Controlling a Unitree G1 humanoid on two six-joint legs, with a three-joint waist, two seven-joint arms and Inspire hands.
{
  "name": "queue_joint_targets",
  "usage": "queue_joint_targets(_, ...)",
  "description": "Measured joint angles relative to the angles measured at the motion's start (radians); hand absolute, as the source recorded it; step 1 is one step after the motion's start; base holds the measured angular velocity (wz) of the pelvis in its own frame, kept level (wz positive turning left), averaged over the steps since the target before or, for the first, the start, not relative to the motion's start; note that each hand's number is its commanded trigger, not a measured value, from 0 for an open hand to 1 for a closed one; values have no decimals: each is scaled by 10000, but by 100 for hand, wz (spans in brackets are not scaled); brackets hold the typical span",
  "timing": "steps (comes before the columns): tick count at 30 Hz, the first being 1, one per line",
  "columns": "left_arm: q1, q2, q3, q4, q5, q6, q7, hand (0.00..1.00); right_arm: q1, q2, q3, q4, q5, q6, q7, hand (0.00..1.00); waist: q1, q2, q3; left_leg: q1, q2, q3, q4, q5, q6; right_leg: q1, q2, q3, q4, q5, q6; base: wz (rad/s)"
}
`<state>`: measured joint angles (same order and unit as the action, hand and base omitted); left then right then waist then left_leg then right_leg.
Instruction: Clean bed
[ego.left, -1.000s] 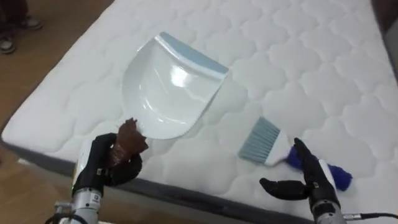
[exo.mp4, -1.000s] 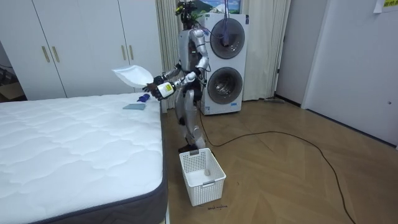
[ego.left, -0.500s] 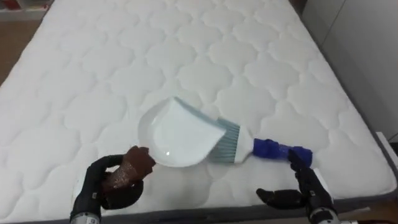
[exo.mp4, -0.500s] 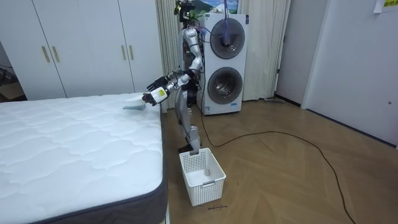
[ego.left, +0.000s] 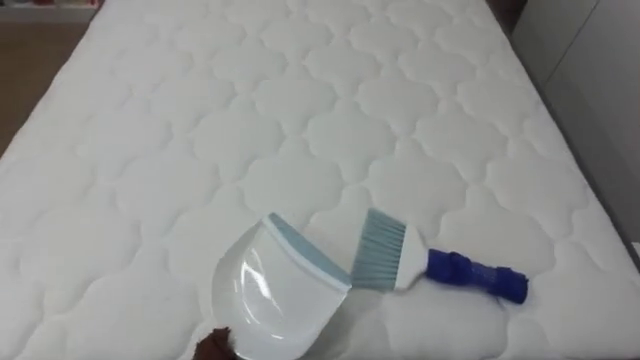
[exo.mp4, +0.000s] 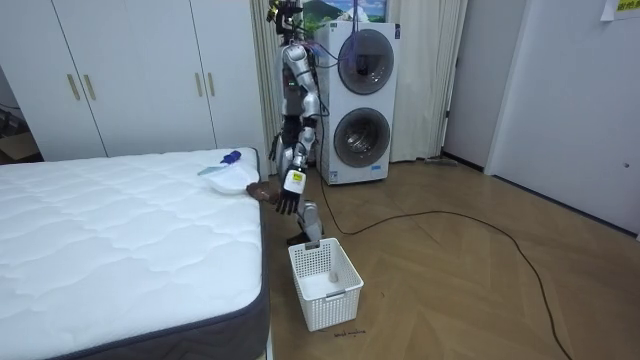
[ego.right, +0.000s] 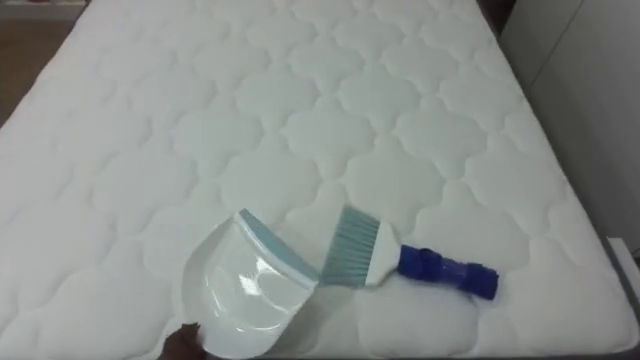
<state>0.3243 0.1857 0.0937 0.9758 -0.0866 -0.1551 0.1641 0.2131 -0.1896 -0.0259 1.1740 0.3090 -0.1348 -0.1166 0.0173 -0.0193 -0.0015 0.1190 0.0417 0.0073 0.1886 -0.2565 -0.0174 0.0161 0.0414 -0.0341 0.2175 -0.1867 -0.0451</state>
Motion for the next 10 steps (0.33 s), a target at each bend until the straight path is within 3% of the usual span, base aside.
queue_joint_targets(4, 230, -44, 256, 353, -5, 282, -275, 0, -73, 38, 15, 54, -1291, 385, 7, 0, 213, -23, 2, 148, 3, 203, -26, 0, 1, 78, 2, -18, 23, 8, 9, -18)
queue_joint_targets(5, 236, -48, 253, 532, 17, 375, -302, 0, -155, 37, 13, 61, -1768, 427, 8, 0, 200, -10, 64, 246, 3, 212, -40, -1, 1, 167, 5, -8, 12, 9, 10, -10)
queue_joint_targets(6, 235, -47, 254, 626, 76, 426, -315, 0, -154, 38, 17, 57, -2058, 449, 20, 0, 189, -16, 75, 286, 3, 208, -50, -1, 1, 189, 5, -8, 1, 10, 11, 0)
queue_joint_targets(10, 238, -64, 254, 1107, 625, 1126, -539, 0, -345, 44, 31, 63, -3318, 762, 382, 0, 218, 54, 24, 319, -10, 242, -60, -4, 2, 209, -5, 17, -151, 28, 42, 0)
